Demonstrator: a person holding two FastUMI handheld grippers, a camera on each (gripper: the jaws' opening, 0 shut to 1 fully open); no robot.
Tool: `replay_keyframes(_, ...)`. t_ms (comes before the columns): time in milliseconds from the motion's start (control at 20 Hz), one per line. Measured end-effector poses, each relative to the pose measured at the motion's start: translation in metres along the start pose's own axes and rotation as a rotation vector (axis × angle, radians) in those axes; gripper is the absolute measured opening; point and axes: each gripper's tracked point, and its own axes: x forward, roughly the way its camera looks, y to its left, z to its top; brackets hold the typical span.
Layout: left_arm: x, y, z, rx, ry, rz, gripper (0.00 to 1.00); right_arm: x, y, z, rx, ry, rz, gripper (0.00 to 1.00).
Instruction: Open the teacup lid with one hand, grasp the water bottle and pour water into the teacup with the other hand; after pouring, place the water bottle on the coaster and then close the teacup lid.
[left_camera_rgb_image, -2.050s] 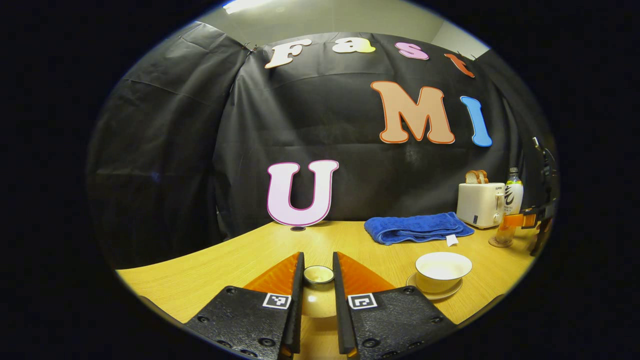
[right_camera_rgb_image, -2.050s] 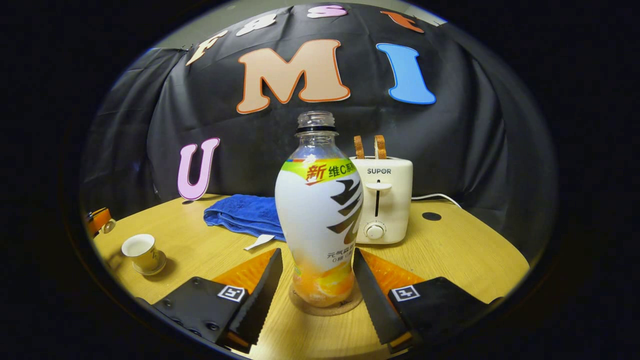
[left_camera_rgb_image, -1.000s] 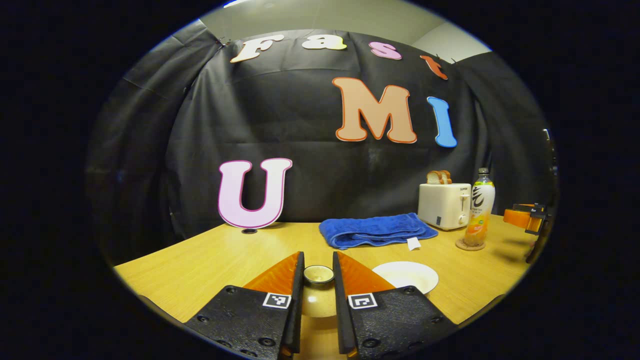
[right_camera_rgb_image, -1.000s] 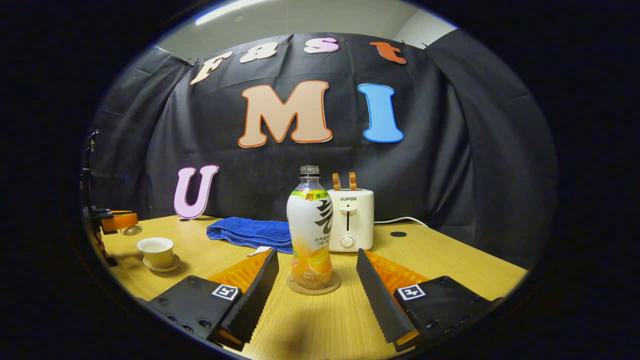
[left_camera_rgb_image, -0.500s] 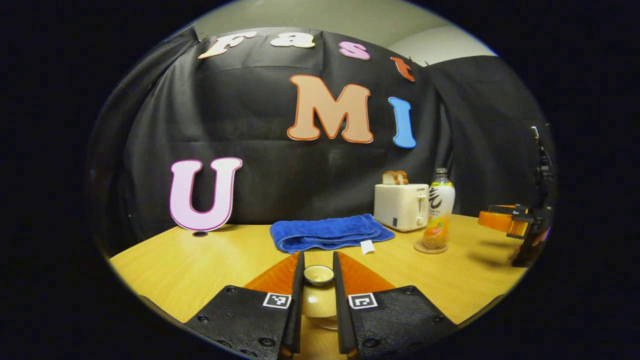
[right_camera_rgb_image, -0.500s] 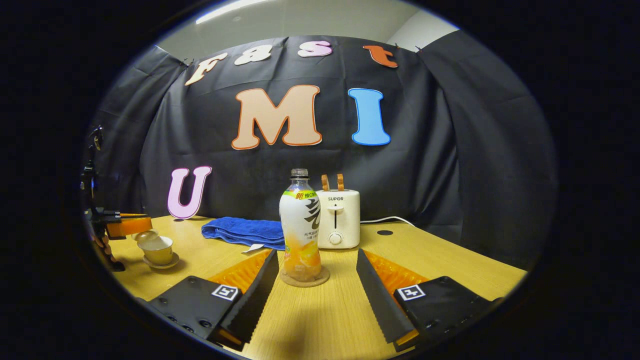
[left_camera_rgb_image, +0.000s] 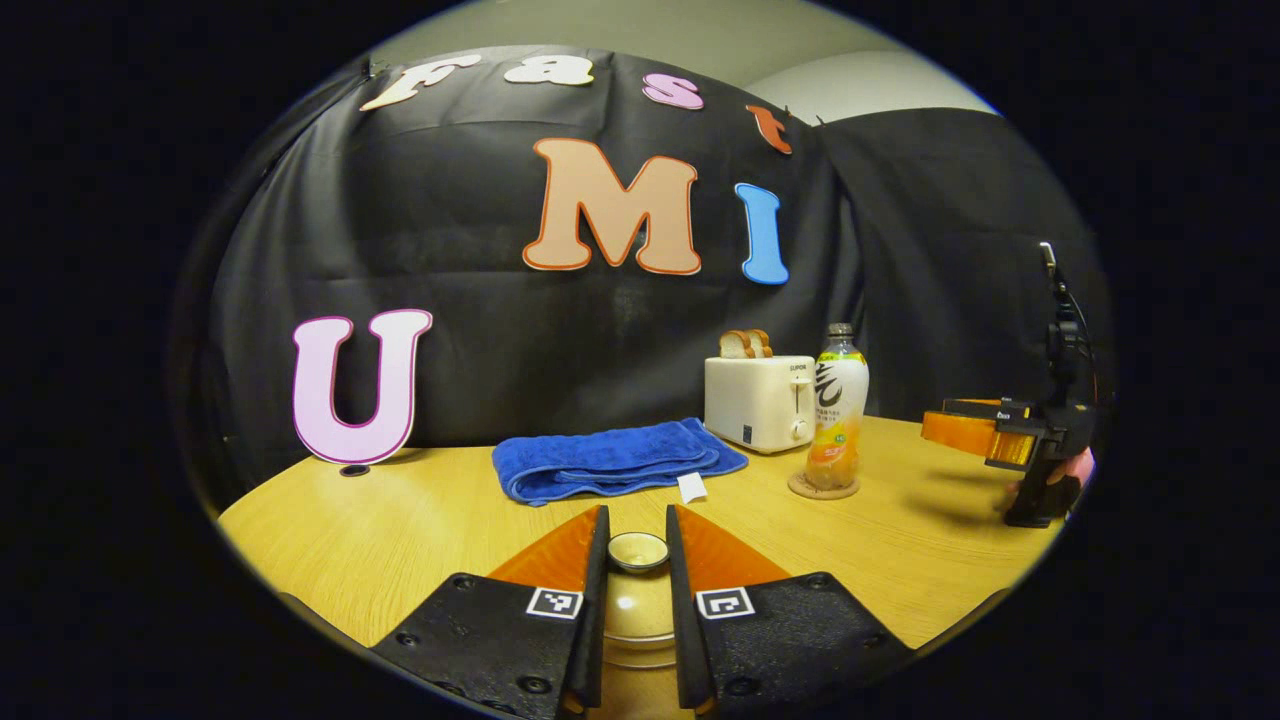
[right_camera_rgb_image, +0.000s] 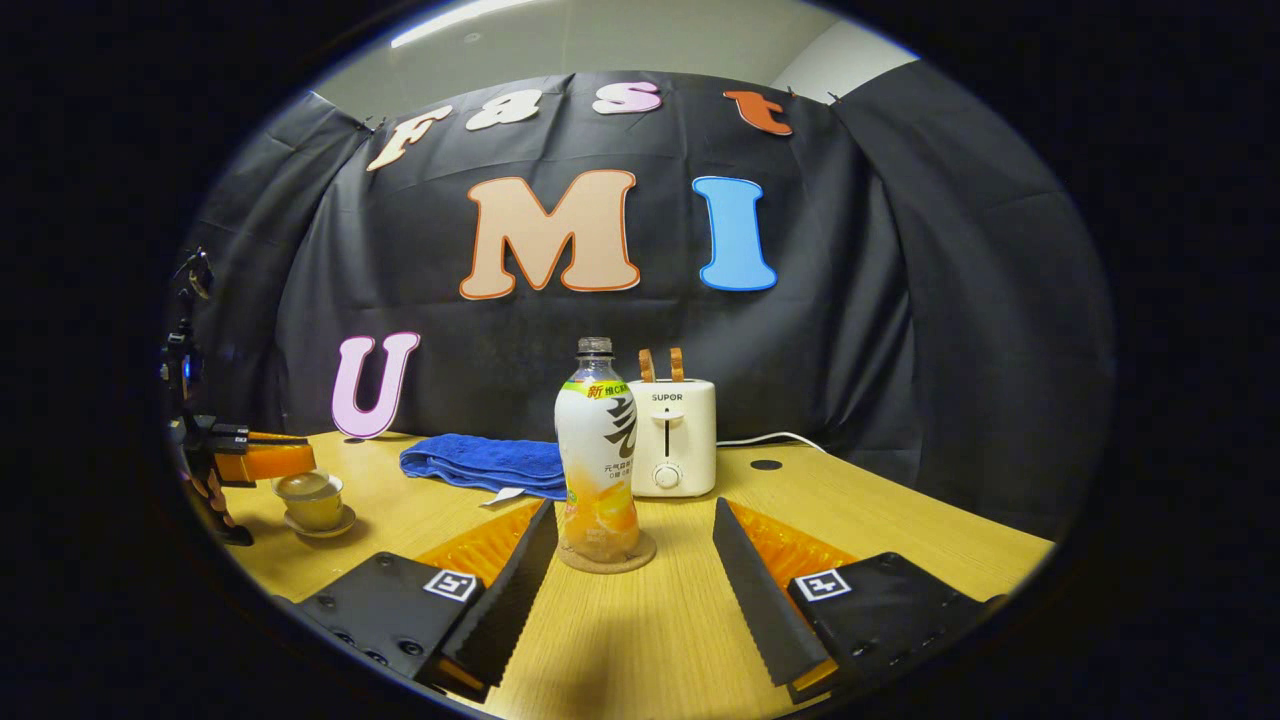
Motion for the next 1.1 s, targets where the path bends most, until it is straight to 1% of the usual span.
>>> replay_keyframes(50,0.001,0.000,-0.002,0.003,0.015,0.000,0.27,0.000,0.000,0.000,0.000,0.000,0.000,0.96)
replay_keyframes(200,0.003,0.000,-0.009,0.002,0.058,-0.007,0.27,-0.001,0.000,-0.001,0.000,0.001,-0.001,0.96)
replay_keyframes(250,0.003,-0.001,-0.009,0.000,0.062,-0.007,0.27,-0.002,-0.001,0.000,0.000,0.001,-0.001,0.96)
replay_keyframes(300,0.003,-0.001,-0.007,-0.002,0.060,-0.010,0.27,-0.002,-0.001,0.000,0.000,0.001,-0.001,0.98)
replay_keyframes(350,0.003,-0.001,-0.007,-0.005,0.054,-0.016,0.27,-0.001,0.000,0.000,0.000,0.001,-0.001,0.96)
replay_keyframes(450,0.003,-0.001,-0.006,-0.008,0.048,-0.022,0.27,-0.001,-0.001,0.000,0.000,0.001,-0.002,1.00)
replay_keyframes(500,0.003,-0.003,-0.006,-0.007,0.051,-0.024,0.27,-0.001,0.001,0.000,0.000,0.001,-0.002,1.00)
replay_keyframes(550,0.003,-0.002,-0.007,-0.006,0.052,-0.023,0.29,-0.002,0.000,-0.001,0.001,0.001,-0.002,1.00)
replay_keyframes(700,0.002,-0.002,-0.006,-0.011,0.046,-0.022,0.34,-0.001,0.000,-0.001,0.001,0.001,0.000,0.96)
replay_keyframes(750,-0.002,-0.001,-0.003,-0.010,0.043,-0.020,0.37,-0.001,0.000,-0.001,0.001,0.001,0.000,0.96)
replay_keyframes(850,-0.001,0.000,-0.003,-0.016,0.032,-0.016,0.63,-0.001,-0.001,-0.001,0.001,0.000,0.000,0.96)
replay_keyframes(900,-0.002,0.001,-0.002,-0.020,0.021,-0.009,0.76,-0.001,-0.001,-0.002,0.001,0.000,0.000,1.00)
replay_keyframes(950,-0.003,0.003,0.000,-0.022,0.006,-0.002,0.90,-0.001,-0.001,-0.002,0.001,0.000,0.001,1.00)
replay_keyframes(1000,-0.007,0.005,0.004,-0.027,-0.013,0.007,0.94,-0.001,-0.001,-0.002,0.001,0.000,0.002,0.96)
replay_keyframes(1100,-0.012,0.006,0.012,-0.027,-0.061,0.016,0.95,-0.002,-0.001,-0.001,0.001,0.000,0.005,0.96)
